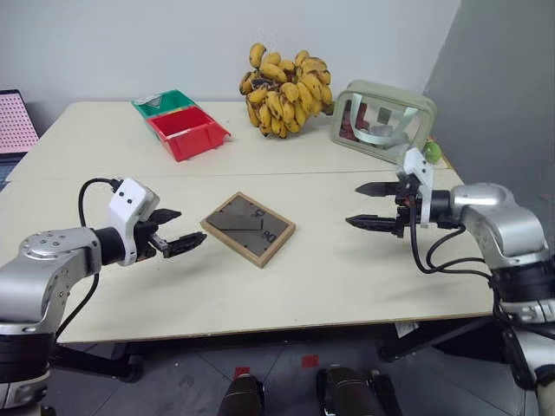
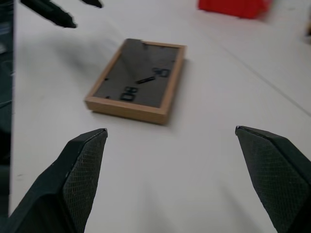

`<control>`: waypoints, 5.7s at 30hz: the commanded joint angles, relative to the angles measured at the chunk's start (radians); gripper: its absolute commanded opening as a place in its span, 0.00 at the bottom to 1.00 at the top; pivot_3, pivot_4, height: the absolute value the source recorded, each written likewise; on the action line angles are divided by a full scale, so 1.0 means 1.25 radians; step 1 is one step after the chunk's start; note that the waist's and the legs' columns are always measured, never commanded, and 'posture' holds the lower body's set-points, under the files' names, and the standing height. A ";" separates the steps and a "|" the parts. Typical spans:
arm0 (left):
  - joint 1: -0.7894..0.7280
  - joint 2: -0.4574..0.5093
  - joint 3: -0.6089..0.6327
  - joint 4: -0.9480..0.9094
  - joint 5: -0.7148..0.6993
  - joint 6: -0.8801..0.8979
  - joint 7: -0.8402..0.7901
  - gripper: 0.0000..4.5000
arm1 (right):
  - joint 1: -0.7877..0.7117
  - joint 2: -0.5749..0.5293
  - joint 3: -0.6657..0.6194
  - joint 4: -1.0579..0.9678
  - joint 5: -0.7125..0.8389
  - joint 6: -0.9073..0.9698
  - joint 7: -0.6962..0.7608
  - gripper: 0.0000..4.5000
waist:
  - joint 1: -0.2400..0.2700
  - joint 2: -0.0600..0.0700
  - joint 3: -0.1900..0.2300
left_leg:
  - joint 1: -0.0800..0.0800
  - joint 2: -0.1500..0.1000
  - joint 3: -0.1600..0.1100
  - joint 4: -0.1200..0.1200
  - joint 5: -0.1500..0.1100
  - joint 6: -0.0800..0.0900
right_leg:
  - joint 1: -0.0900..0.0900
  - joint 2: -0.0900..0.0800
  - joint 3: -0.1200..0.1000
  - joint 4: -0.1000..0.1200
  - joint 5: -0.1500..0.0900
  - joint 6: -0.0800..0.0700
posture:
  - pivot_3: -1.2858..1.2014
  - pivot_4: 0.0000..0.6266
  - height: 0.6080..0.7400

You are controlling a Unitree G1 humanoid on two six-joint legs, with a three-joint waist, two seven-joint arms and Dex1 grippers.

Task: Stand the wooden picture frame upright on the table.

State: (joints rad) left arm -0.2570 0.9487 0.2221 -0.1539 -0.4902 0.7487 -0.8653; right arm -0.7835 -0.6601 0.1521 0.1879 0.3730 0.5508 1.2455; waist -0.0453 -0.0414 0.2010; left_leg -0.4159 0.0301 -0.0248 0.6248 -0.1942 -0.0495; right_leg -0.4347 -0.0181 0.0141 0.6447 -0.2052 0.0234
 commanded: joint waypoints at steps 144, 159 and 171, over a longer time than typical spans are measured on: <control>-0.395 -0.288 -0.014 0.219 -0.291 0.514 0.033 0.29 | -0.039 0.102 -0.007 -0.236 0.136 0.230 -0.059 0.99 | 0.012 0.002 -0.001 | -0.003 -0.001 0.000 -0.007 -0.001 0.001 | -0.005 0.000 -0.001 -0.001 0.000 0.004 | 0.52 0.24 1.00; -0.423 -0.282 -0.026 0.473 -0.802 0.693 0.277 0.29 | 0.050 -0.037 -0.003 0.284 -0.598 -1.316 -0.518 0.99 | -0.001 0.002 -0.001 | -0.002 -0.001 0.002 -0.003 -0.001 0.001 | -0.004 0.000 0.002 0.000 0.001 0.006 | 0.52 0.24 1.00; -0.356 -0.228 -0.180 0.424 -1.160 0.635 0.531 0.29 | -0.146 0.041 0.059 0.408 -0.939 -1.537 -0.974 0.95 | 0.000 0.001 -0.001 | -0.001 -0.002 0.000 0.000 0.000 -0.001 | -0.002 0.000 0.003 0.003 0.001 0.003 | 0.52 0.24 1.00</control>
State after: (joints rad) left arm -0.7083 0.6520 0.0222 0.4066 -1.8454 1.5852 -0.2490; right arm -0.9301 -0.6064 0.2200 0.7223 -0.7866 -1.2847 0.0957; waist -0.0457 -0.0397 0.2000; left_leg -0.4166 0.0273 -0.0247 0.6243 -0.1938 -0.0508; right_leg -0.4370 -0.0188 0.0178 0.6482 -0.2037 0.0274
